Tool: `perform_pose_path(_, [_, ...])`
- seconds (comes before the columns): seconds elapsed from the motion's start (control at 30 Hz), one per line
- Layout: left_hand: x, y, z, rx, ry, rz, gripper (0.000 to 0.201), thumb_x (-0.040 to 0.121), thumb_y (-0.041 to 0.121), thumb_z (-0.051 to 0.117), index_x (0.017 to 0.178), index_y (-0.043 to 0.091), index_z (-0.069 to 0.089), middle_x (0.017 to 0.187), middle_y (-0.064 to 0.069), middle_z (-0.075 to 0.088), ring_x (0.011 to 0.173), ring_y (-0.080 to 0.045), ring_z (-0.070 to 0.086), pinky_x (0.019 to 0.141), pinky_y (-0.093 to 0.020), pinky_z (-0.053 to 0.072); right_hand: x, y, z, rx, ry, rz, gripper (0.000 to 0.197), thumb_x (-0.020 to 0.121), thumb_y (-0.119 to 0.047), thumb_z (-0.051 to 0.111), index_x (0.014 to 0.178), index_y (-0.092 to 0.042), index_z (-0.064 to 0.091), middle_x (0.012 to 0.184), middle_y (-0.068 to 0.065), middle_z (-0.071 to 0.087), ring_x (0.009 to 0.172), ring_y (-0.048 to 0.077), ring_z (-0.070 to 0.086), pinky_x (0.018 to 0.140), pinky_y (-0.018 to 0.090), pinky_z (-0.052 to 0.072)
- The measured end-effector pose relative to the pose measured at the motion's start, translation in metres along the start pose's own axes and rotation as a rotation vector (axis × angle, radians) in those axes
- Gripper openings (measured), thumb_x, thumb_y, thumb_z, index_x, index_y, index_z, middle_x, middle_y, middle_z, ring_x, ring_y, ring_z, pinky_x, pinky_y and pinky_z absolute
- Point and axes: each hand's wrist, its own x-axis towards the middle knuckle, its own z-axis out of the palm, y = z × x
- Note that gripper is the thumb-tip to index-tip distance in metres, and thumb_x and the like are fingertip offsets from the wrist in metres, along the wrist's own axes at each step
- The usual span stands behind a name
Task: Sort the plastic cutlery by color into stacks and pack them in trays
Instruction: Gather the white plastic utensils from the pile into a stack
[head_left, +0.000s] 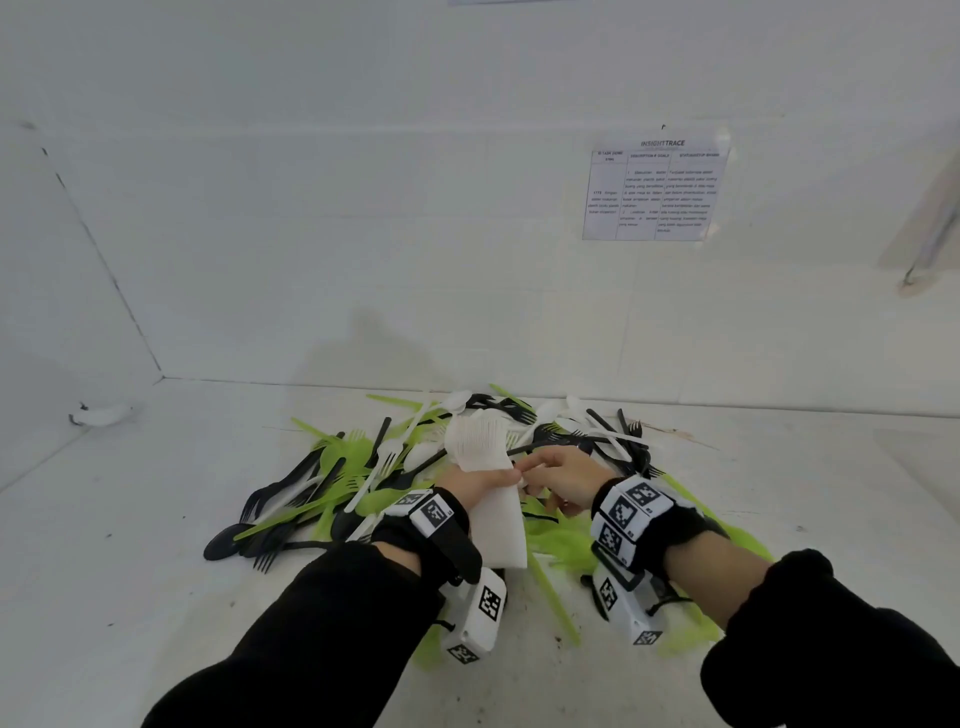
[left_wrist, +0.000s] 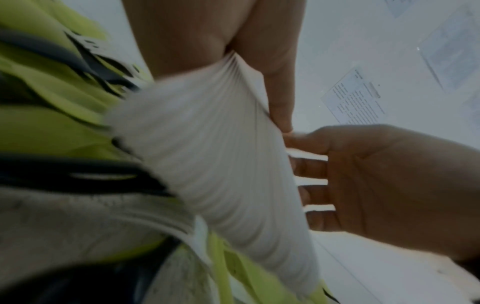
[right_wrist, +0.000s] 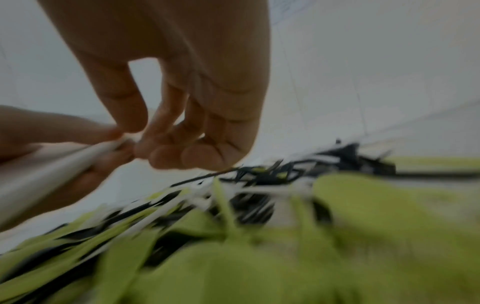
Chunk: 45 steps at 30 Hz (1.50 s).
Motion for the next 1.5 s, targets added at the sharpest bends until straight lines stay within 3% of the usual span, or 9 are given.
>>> perform_pose_path(0.1, [-0.007, 0.02, -0.001, 0.023, 0.003, -0.005, 0.071, 0.032, 0.031, 0.088, 0.092, 0.002, 0.065, 0.089, -0.021, 0.072, 0.081, -0.034, 0.068, 0.084, -0.052, 0.054, 0.014, -0.012, -0.032, -0.373, 0.06, 0.067, 0.025, 0.092, -0.015, 0.045, 0.107, -0.011, 0.063, 0.083, 0.0, 0.057, 0.064, 0.015, 0.052, 0.042, 0.015, 0.036])
perform_pose_path(0.27, [0.005, 0.038, -0.002, -0.043, 0.02, -0.029, 0.025, 0.068, 0.006, 0.078, 0.085, 0.0, 0.06, 0.072, -0.019, 0.07, 0.068, -0.032, 0.067, 0.078, -0.052, 0.056, 0.06, -0.019, -0.062, -0.701, 0.096, 0.09, 0.046, 0.095, -0.006, 0.036, 0.137, -0.02, 0.045, 0.141, 0.008, 0.045, 0.126, 0.025, 0.046, 0.097, 0.025, 0.041])
perform_pose_path(0.47, [0.036, 0.042, 0.005, -0.115, 0.019, -0.026, 0.049, 0.052, 0.011, 0.086, 0.091, -0.001, 0.06, 0.073, -0.02, 0.069, 0.068, -0.032, 0.068, 0.079, -0.051, 0.055, 0.127, 0.002, -0.042, -0.864, -0.029, 0.042, 0.047, 0.097, -0.018, 0.035, 0.142, -0.028, 0.036, 0.138, 0.015, 0.039, 0.126, 0.033, 0.044, 0.104, 0.032, 0.037])
perform_pose_path(0.57, [0.054, 0.038, 0.009, -0.084, 0.012, -0.04, 0.073, 0.031, 0.025, 0.091, 0.094, 0.001, 0.063, 0.087, -0.022, 0.071, 0.084, -0.038, 0.069, 0.083, -0.057, 0.052, 0.138, 0.005, -0.034, -0.838, 0.049, 0.026, 0.035, 0.098, -0.026, 0.035, 0.095, -0.005, 0.062, 0.098, 0.009, 0.054, 0.101, 0.028, 0.053, 0.086, 0.029, 0.041])
perform_pose_path(0.7, [0.07, 0.034, 0.019, -0.095, 0.02, -0.024, 0.082, 0.019, 0.029, 0.092, 0.091, 0.005, 0.063, 0.099, -0.024, 0.068, 0.093, -0.04, 0.066, 0.085, -0.058, 0.051, 0.148, 0.002, -0.029, -0.813, 0.168, 0.066, 0.038, 0.094, -0.023, 0.045, 0.059, -0.011, 0.036, 0.065, 0.004, 0.041, 0.082, 0.018, 0.042, 0.074, 0.028, 0.037])
perform_pose_path(1.03, [0.088, 0.016, 0.022, -0.095, 0.02, -0.049, 0.104, 0.015, 0.036, 0.094, 0.108, -0.001, 0.063, 0.102, -0.023, 0.068, 0.095, -0.038, 0.066, 0.086, -0.055, 0.052, 0.144, 0.0, -0.043, -0.254, 0.431, 0.238, 0.029, 0.086, -0.011, 0.053, 0.062, -0.008, 0.037, 0.07, 0.006, 0.05, 0.076, 0.02, 0.048, 0.05, 0.022, 0.036])
perform_pose_path(1.17, [0.089, 0.016, 0.018, -0.079, 0.027, -0.065, 0.101, 0.018, 0.037, 0.094, 0.108, 0.001, 0.061, 0.101, -0.021, 0.069, 0.093, -0.038, 0.067, 0.085, -0.055, 0.053, 0.145, 0.001, -0.068, 0.295, 0.622, 0.023, 0.022, 0.096, -0.019, 0.039, 0.108, -0.007, 0.053, 0.081, 0.01, 0.058, 0.069, 0.025, 0.053, 0.066, 0.036, 0.048])
perform_pose_path(1.37, [0.094, 0.013, 0.015, -0.059, 0.023, -0.067, 0.11, 0.011, 0.043, 0.093, 0.109, 0.005, 0.06, 0.105, -0.019, 0.068, 0.095, -0.037, 0.067, 0.085, -0.054, 0.053, 0.134, 0.032, -0.099, -0.624, 0.296, 0.164, 0.033, 0.091, -0.011, 0.049, 0.122, -0.01, 0.057, 0.132, 0.009, 0.054, 0.122, 0.024, 0.049, 0.099, 0.024, 0.037])
perform_pose_path(1.5, [0.095, 0.013, 0.015, -0.033, 0.015, -0.056, 0.103, 0.017, 0.042, 0.093, 0.109, 0.007, 0.06, 0.105, -0.018, 0.069, 0.095, -0.036, 0.067, 0.085, -0.053, 0.053, 0.129, 0.043, -0.099, -0.835, 0.185, 0.168, 0.015, 0.09, -0.015, 0.048, 0.081, -0.013, 0.059, 0.12, 0.011, 0.061, 0.111, 0.026, 0.056, 0.075, 0.025, 0.044])
